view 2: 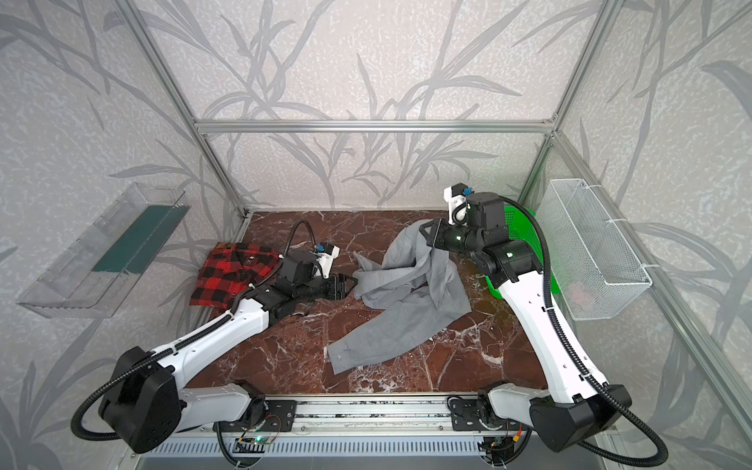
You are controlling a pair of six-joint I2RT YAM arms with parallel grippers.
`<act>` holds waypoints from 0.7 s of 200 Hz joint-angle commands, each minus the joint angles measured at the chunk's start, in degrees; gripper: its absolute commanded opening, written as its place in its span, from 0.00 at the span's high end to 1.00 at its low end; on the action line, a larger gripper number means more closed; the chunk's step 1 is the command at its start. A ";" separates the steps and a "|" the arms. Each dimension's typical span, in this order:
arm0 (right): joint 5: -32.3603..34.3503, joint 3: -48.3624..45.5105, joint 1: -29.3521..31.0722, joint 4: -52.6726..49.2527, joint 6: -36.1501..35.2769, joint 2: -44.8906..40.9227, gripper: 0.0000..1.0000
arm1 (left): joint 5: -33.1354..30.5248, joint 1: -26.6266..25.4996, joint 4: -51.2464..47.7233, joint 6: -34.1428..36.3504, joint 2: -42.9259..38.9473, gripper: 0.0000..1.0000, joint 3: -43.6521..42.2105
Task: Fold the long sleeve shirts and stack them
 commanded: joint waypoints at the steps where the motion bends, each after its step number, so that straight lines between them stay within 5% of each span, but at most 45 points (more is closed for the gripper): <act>1: 5.89 -8.90 -3.29 0.42 -0.20 -2.87 0.64 | -7.50 2.00 -3.82 0.22 -2.22 0.37 0.94; 28: 13.42 -13.38 -3.53 -0.13 0.43 -8.14 0.53 | -10.98 4.97 -9.99 -3.85 -3.49 0.37 2.62; 58: 12.66 -16.37 2.38 2.91 6.68 -11.09 0.46 | -11.10 8.09 -16.99 -7.26 -1.10 0.37 6.39; 84: 23.63 -15.36 14.49 2.05 6.50 -7.39 0.39 | -9.52 10.64 -23.11 -8.46 2.65 0.37 10.52; 107: 32.49 -14.01 14.66 -0.55 2.08 -6.60 0.36 | -7.39 13.42 -27.47 -10.65 4.72 0.42 12.53; 125: 31.11 -14.84 18.62 6.85 -2.72 -6.64 0.35 | -7.08 15.21 -29.12 -10.96 4.53 0.42 13.13; 140: 23.13 -11.03 21.44 7.32 -4.93 -0.07 0.30 | -6.67 16.62 -28.38 -11.57 3.38 0.42 12.84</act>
